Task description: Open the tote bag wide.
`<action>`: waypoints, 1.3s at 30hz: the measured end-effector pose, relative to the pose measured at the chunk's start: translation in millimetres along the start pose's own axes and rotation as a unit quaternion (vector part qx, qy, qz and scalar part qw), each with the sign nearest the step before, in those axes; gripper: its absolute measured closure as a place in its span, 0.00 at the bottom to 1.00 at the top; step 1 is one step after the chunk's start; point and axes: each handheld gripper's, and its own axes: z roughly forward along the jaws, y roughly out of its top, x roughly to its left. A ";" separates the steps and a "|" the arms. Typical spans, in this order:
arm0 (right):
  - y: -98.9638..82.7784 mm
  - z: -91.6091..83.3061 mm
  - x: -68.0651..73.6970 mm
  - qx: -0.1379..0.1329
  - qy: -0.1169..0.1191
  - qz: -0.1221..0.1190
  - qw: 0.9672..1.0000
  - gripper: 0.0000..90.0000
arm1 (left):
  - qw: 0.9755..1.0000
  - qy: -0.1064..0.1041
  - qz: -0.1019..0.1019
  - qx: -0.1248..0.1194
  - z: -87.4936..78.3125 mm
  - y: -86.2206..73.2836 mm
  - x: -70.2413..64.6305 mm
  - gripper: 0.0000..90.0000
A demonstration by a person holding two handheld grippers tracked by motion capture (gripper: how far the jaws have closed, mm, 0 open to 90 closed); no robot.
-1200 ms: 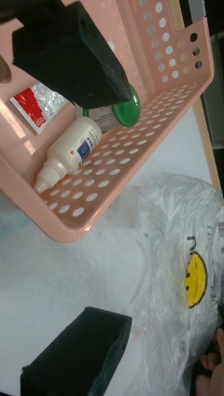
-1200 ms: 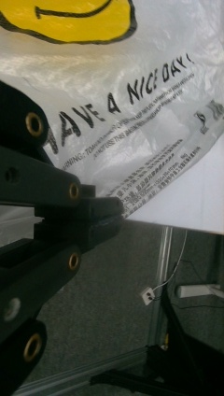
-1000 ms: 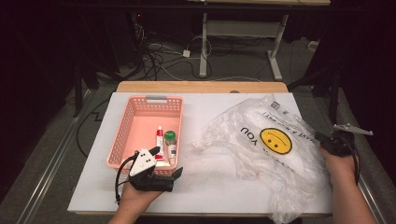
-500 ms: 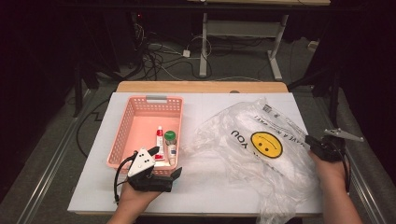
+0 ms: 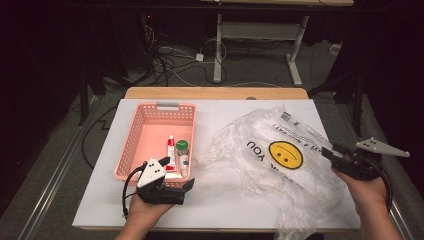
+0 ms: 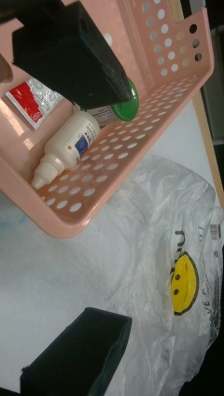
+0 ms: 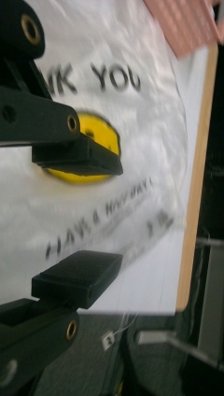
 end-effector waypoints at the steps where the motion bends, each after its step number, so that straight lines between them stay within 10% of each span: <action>1: 0.0 0.0 0.0 0.000 0.000 0.000 1.000 0.56 | 1.000 0.000 0.000 0.000 -0.3 0.0 0.0 0.00; 9: -15.2 1.9 55.7 -0.002 0.065 -0.039 0.997 0.53 | 1.000 0.003 0.002 -0.001 -1.2 -1.0 0.0 0.00; 18: -26.6 12.1 79.5 0.010 0.108 -0.060 0.992 0.44 | 1.000 0.008 0.007 0.004 -2.3 -2.4 0.7 0.00; 23: -28.3 22.7 100.4 0.030 0.139 -0.113 0.983 0.44 | 1.000 0.011 0.006 0.005 -5.5 -4.4 -1.0 0.00; 39: -38.5 64.9 131.1 0.120 0.189 -0.167 0.960 0.43 | 1.000 0.023 0.001 0.012 -17.0 -14.2 -3.0 0.00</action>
